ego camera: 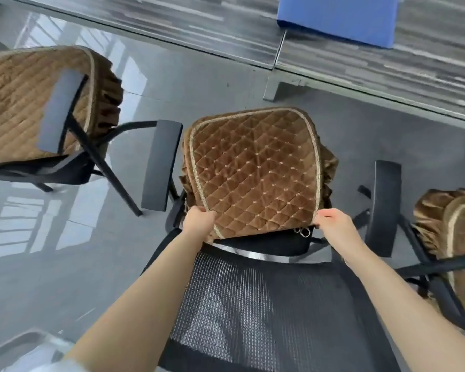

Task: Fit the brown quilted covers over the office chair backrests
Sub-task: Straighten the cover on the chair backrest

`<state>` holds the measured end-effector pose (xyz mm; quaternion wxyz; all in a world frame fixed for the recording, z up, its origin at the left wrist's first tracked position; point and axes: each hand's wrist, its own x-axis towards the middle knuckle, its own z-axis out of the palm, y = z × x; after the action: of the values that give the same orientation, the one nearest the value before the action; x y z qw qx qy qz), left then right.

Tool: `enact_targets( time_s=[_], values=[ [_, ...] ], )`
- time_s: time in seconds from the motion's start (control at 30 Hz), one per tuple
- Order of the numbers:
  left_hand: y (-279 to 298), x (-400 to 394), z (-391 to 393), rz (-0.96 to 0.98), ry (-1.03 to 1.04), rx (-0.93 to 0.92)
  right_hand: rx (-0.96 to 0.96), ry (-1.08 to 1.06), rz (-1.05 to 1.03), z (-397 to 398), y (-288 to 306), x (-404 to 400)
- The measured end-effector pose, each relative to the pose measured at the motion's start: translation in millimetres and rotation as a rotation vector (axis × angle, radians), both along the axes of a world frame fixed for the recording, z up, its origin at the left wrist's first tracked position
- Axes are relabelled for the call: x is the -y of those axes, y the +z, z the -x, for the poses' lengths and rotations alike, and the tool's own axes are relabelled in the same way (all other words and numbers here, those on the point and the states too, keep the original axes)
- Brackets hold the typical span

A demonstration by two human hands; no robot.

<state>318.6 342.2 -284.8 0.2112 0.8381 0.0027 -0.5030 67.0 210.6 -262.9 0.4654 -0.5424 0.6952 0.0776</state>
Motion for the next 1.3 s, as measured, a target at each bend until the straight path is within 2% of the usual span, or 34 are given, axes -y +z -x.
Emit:
enact_targets(
  time_s=[0.2, 0.43, 0.73, 0.87, 1.03, 1.3],
  values=[
    [-75.4, 7.9, -8.9, -0.133, 0.068, -0.037, -0.039, -0.055, -0.01, 2.5, -80.0, 39.8],
    [-135.4, 16.8, -12.9, -0.157, 0.127, 0.023, -0.117, -0.076, -0.018, 2.0, -148.8, 84.8],
    [-158.8, 25.2, -26.9, -0.162, 0.265, 0.069, -0.283, 0.034, 0.018, -4.8, -192.9, 100.8],
    [-155.8, 20.0, -29.6, -0.136, 0.323, 0.102, -0.324, 0.066, 0.021, -4.5, -187.1, 98.8],
    [-144.9, 9.5, -30.4, -0.198, 0.197, 0.211, -0.339, 0.06, 0.054, 5.5, -156.2, 71.5],
    [-138.6, 5.6, -10.4, -0.356, -0.211, 0.382, -0.421, 0.075, -0.076, 27.6, -150.0, 10.0]
  ],
)
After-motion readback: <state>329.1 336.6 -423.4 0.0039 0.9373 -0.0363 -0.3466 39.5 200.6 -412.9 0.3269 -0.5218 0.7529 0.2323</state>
